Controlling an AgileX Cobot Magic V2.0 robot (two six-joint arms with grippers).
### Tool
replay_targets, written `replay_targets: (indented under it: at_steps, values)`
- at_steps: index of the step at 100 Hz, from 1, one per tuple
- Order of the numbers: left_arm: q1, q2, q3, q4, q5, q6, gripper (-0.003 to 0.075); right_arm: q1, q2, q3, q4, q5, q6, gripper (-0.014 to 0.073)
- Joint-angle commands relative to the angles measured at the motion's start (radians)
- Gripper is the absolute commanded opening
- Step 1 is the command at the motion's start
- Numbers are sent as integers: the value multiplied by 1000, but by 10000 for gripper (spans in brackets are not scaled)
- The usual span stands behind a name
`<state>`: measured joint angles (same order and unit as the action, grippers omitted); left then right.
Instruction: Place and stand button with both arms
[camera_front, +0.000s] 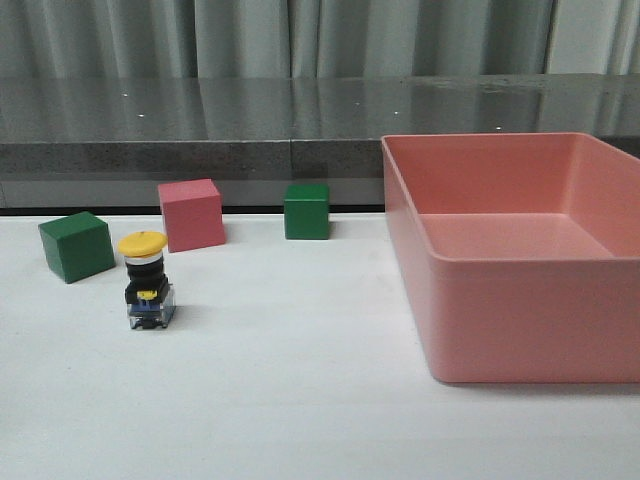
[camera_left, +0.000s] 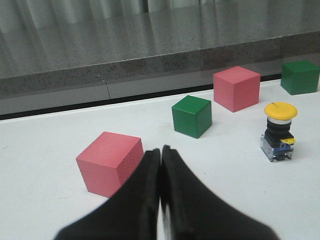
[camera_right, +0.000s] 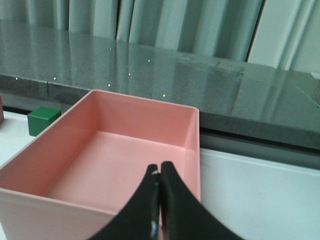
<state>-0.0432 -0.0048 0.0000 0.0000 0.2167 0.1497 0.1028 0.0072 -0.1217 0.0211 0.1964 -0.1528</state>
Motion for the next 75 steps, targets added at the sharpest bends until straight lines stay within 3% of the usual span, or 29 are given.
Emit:
replay_targets:
  at_steps: [1, 13, 75]
  values:
    - [1, -31, 46, -13, -74, -10, -20, -9, -41, 52, 13, -181, 2, -113]
    - [1, -31, 46, -13, -74, -10, -20, -9, -34, 138, 55, -285, 8, -113]
    - [1, -31, 46, -13, -74, -10, -20, -9, -34, 134, 59, -248, 9, -113]
